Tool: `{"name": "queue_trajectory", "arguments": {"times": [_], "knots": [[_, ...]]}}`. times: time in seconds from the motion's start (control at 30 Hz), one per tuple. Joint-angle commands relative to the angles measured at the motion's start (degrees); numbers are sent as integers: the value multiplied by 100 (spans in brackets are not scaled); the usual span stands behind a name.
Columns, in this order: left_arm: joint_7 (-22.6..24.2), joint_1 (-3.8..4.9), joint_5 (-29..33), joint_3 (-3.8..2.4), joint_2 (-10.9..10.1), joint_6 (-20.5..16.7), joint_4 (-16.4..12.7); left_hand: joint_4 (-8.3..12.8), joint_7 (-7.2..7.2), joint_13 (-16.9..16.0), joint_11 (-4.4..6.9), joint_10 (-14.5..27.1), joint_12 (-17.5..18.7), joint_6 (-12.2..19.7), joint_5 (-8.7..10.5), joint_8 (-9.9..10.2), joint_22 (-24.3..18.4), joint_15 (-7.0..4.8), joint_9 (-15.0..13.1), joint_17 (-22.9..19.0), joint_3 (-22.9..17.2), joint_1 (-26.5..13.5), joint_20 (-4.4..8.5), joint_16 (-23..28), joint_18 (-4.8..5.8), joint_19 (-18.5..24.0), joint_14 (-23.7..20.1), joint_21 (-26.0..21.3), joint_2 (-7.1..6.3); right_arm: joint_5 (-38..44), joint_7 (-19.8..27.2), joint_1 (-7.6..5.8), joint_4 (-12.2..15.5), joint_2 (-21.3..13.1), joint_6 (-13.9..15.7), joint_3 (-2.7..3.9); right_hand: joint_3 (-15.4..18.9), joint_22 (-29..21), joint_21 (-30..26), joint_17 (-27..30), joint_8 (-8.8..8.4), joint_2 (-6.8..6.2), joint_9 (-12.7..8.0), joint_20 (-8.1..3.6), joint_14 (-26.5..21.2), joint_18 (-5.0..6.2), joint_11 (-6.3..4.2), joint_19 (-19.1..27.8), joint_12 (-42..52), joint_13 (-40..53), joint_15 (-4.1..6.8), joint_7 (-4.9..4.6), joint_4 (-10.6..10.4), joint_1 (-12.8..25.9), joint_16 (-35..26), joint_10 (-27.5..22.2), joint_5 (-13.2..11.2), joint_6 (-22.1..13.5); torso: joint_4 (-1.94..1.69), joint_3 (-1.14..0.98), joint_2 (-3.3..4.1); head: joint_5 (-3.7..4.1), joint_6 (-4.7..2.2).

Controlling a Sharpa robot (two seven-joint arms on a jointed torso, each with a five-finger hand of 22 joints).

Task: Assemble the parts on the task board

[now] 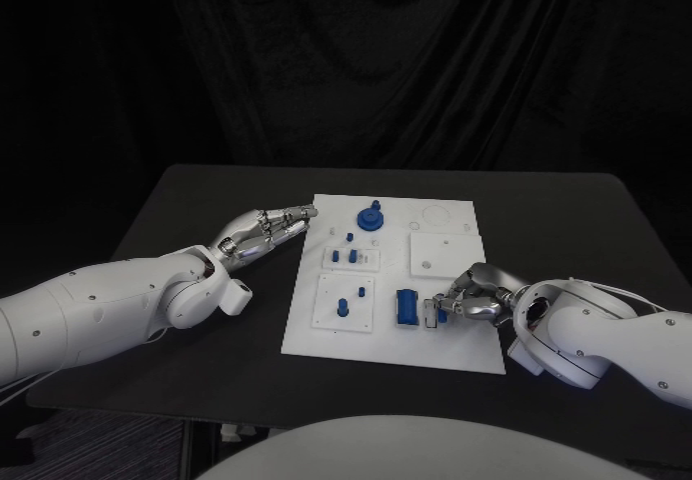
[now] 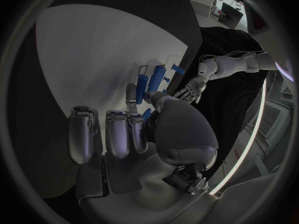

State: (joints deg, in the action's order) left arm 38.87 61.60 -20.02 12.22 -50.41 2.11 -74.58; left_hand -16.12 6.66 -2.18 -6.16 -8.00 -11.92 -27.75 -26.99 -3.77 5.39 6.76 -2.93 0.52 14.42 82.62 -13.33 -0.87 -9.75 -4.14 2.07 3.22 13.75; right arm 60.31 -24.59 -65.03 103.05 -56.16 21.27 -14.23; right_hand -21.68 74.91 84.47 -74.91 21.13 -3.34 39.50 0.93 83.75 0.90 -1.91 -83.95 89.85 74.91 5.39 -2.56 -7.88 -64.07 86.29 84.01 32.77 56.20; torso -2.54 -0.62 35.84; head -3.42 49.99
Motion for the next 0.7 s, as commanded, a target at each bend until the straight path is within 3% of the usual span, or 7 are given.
{"name": "queue_trajectory", "arguments": {"times": [0.03,0.7], "knots": [[287,-11,-3,-5,7,66,-7,-8,20,7,-18,19,14,7,-35,-34,1,28,-6,4,-28,39,-44,-6,-65,3,-25,24,8,136,-70,29,-23,19,-190,1,-421,1302,-34,-585,16,-7,7,17,450,67,15,-334,15,1509,-13,9,383,39,-34,599,-8,-45,4,5,-1,-5,1],[270,-11,-3,-5,7,85,-1,-8,19,7,-16,20,14,-6,-23,-36,4,30,-7,5,-28,40,-45,-8,-66,0,-22,27,7,151,-102,62,-106,151,-378,3,-417,1291,-66,-563,19,7,10,20,446,75,20,-319,15,1509,-16,5,370,115,-45,599,-113,-59,-1,2,2,-3,1]]}}
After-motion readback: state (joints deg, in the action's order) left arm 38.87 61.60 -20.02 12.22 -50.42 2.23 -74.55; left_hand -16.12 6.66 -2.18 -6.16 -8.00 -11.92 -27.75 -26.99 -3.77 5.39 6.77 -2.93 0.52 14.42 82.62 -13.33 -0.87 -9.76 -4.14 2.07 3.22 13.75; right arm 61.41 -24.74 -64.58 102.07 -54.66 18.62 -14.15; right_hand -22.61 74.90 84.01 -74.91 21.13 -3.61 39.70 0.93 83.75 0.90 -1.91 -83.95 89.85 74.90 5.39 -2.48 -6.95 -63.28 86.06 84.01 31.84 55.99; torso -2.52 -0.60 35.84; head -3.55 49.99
